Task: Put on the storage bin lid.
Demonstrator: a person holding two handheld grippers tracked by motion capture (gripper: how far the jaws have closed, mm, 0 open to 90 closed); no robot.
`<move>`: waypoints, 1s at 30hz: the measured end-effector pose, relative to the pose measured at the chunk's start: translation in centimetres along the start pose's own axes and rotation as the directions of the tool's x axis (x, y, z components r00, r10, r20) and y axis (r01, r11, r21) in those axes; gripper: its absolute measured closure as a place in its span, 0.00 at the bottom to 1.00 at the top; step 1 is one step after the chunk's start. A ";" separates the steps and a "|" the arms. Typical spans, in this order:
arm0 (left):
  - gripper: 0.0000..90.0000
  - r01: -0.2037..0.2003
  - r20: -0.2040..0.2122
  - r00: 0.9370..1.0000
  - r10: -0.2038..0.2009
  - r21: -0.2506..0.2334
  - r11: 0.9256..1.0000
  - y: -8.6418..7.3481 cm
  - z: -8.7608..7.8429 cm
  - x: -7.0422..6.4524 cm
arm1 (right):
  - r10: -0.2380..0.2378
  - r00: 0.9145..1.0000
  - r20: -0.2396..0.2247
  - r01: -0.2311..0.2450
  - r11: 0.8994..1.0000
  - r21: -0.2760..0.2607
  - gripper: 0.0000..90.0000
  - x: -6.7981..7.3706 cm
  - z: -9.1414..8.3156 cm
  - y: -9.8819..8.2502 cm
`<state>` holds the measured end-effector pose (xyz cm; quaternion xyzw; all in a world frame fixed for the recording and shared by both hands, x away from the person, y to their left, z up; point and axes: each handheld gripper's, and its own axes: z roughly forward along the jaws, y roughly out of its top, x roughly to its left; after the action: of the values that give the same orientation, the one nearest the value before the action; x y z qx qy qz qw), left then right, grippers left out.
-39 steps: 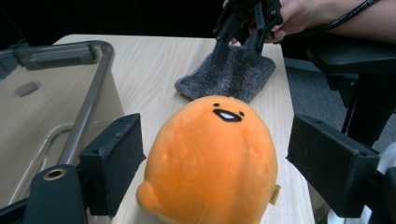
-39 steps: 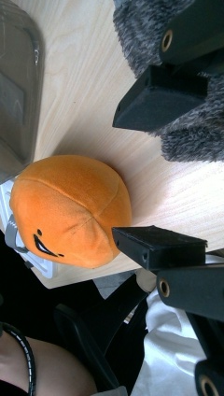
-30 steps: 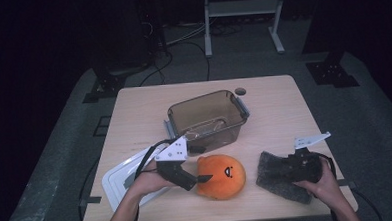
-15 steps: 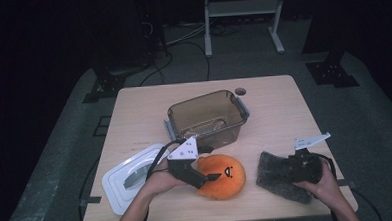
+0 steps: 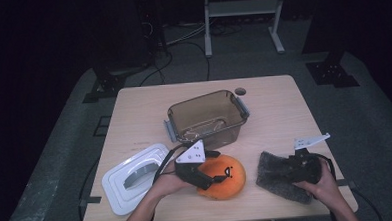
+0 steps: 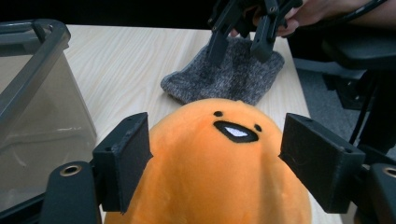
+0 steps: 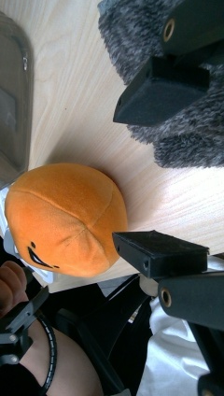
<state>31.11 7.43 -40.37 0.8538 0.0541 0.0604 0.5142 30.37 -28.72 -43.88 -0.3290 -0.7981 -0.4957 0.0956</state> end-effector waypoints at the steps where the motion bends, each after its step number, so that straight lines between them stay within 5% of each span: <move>1: 0.29 0.004 0.011 1.000 -0.004 -0.004 1.000 0.0 0.1 0.0 | 0.001 1.000 -0.001 -0.001 1.000 -0.002 0.39 -0.1 0.0 0.0; 12: 0.48 0.002 0.037 0.999 -0.003 0.012 1.000 -0.7 0.8 0.1 | 0.009 1.000 -0.003 -0.009 1.000 -0.008 0.39 -0.2 -0.1 -0.2; 21: 0.55 0.056 0.021 0.998 -0.057 0.041 0.998 -1.5 1.4 0.3 | 0.009 1.000 -0.002 -0.009 1.000 -0.010 0.39 -0.1 -0.2 -0.3; 30: 0.70 0.031 0.016 0.999 -0.032 0.060 0.998 -1.8 1.8 0.1 | 0.013 1.000 -0.002 -0.013 1.000 -0.014 0.39 -0.3 -0.4 -0.4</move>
<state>31.45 6.73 -42.74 0.8684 0.0652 0.0434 0.4896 30.24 -29.27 -44.12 -0.3345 -0.7922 -0.5010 0.0972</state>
